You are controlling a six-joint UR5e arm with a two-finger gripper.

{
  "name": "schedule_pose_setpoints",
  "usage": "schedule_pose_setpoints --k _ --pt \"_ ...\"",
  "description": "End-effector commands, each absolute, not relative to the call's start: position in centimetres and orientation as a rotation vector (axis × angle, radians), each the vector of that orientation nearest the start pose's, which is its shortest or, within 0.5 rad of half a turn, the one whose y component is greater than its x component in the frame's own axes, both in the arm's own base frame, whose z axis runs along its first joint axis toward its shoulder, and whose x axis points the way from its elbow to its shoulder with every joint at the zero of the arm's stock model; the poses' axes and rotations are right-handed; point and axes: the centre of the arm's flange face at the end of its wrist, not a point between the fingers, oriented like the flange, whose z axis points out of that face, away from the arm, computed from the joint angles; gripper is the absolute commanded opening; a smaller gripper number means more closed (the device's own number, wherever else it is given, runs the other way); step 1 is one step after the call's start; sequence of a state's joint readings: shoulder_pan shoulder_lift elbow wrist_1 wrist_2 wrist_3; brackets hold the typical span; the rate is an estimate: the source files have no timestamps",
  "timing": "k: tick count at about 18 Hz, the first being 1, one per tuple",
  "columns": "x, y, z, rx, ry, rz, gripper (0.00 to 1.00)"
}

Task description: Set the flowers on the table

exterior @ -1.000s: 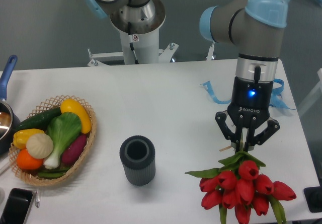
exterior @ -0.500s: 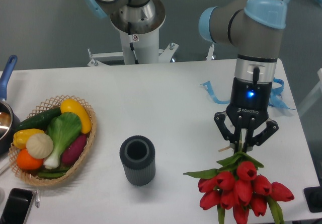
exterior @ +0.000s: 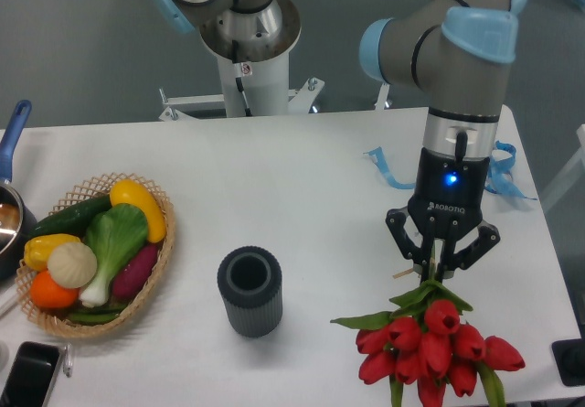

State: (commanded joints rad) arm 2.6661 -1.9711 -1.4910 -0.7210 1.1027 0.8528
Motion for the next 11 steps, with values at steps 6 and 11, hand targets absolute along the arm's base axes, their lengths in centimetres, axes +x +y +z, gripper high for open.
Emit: schedule_pose_setpoints --k 6,11 --pt "-50.3 46.2 34.8 -2.573 -0.127 0.181 0.22" --pt "-47.9 45.5 28.8 -2.718 -0.009 0.151 0.22"
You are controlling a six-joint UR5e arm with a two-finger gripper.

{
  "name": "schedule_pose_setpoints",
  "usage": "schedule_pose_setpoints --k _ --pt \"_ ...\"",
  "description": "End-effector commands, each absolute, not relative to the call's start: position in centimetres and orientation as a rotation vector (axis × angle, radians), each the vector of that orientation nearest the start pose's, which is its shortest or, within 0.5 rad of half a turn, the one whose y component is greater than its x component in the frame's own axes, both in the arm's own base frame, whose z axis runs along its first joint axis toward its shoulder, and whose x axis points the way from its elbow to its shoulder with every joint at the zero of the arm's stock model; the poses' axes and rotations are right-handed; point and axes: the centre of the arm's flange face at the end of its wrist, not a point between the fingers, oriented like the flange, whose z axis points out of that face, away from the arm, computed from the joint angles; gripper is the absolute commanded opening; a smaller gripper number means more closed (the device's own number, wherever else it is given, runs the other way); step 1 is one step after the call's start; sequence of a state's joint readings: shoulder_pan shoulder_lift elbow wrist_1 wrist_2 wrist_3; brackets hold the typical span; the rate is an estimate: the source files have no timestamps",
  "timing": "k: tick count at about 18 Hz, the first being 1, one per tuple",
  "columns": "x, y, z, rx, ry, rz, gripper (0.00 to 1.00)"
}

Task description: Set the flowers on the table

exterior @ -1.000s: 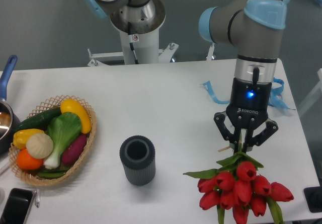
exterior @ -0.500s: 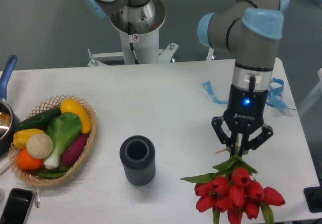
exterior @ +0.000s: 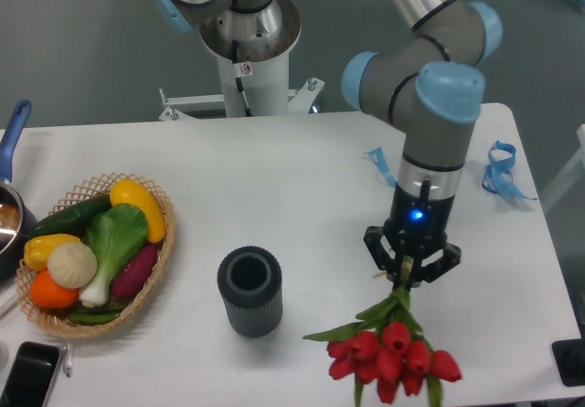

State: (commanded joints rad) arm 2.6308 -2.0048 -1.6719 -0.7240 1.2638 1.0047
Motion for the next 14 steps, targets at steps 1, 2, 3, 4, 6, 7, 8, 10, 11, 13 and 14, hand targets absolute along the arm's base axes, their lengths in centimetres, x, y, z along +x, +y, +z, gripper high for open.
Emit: schedule_pose_setpoints --k 1,2,3,4,6,7,8,10,11,13,14 --pt "-47.1 46.0 27.4 -2.742 0.008 0.130 0.22" --pt "-46.7 46.5 26.1 -2.767 0.017 0.115 0.22" --pt "-46.4 46.6 24.8 -2.796 0.020 0.104 0.22" --pt "-46.1 46.9 24.1 -2.816 0.024 0.104 0.22" --pt "-45.1 47.7 23.1 -2.836 0.043 0.087 0.22" --pt "-45.0 47.7 22.7 -2.840 0.044 0.077 0.22" --pt "-44.9 47.8 22.1 -2.844 0.047 0.068 0.26" --pt "-45.0 47.9 21.2 -2.852 0.052 0.057 0.33" --pt "-45.1 48.0 21.3 -2.850 0.053 0.061 0.41" --pt "-45.4 48.2 21.5 -2.846 0.056 0.068 0.61" --pt "-45.6 48.3 21.7 -2.844 0.057 0.074 0.61"
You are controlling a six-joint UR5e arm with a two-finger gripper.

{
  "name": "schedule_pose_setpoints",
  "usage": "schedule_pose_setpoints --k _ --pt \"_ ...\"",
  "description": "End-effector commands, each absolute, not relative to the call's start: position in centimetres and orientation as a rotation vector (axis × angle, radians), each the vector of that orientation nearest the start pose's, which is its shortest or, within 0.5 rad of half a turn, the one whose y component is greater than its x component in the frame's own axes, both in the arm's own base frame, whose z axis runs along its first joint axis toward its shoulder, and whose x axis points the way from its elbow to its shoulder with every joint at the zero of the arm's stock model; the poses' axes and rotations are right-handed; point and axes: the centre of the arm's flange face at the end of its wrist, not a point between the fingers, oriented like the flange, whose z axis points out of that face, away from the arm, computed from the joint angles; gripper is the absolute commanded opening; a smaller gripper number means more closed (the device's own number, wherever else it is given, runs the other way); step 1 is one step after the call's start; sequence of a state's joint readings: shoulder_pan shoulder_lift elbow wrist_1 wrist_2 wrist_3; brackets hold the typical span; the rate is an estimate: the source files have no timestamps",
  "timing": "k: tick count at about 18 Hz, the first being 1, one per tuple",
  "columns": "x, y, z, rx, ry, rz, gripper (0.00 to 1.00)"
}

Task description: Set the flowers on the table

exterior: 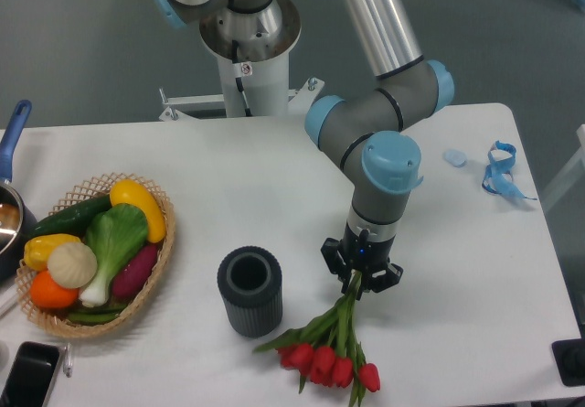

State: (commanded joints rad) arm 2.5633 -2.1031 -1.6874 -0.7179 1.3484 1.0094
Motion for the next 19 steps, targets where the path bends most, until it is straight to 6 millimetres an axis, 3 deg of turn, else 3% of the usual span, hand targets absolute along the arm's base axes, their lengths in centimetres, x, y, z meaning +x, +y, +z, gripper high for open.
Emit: schedule_pose_setpoints --k 1,2,3,4,7,9,12,15,19 --pt "-45.8 48.4 22.0 -2.838 0.058 0.082 0.71" --pt "-46.2 48.6 22.9 -2.827 0.059 0.106 0.97" --pt "-46.6 48.9 24.2 -2.814 0.062 0.136 1.00" --pt "-46.9 49.0 25.1 -2.803 0.065 0.157 1.00" --pt "-48.6 49.7 32.6 -2.745 0.074 0.344 1.00" --pt "-49.6 48.8 35.3 -2.845 0.033 0.570 1.00" --pt "-49.6 49.0 36.6 -2.862 0.105 0.625 1.00" --pt "-49.2 47.2 39.3 -2.878 0.205 0.632 1.00" --pt "-49.1 46.1 39.8 -2.904 0.240 0.579 1.00"
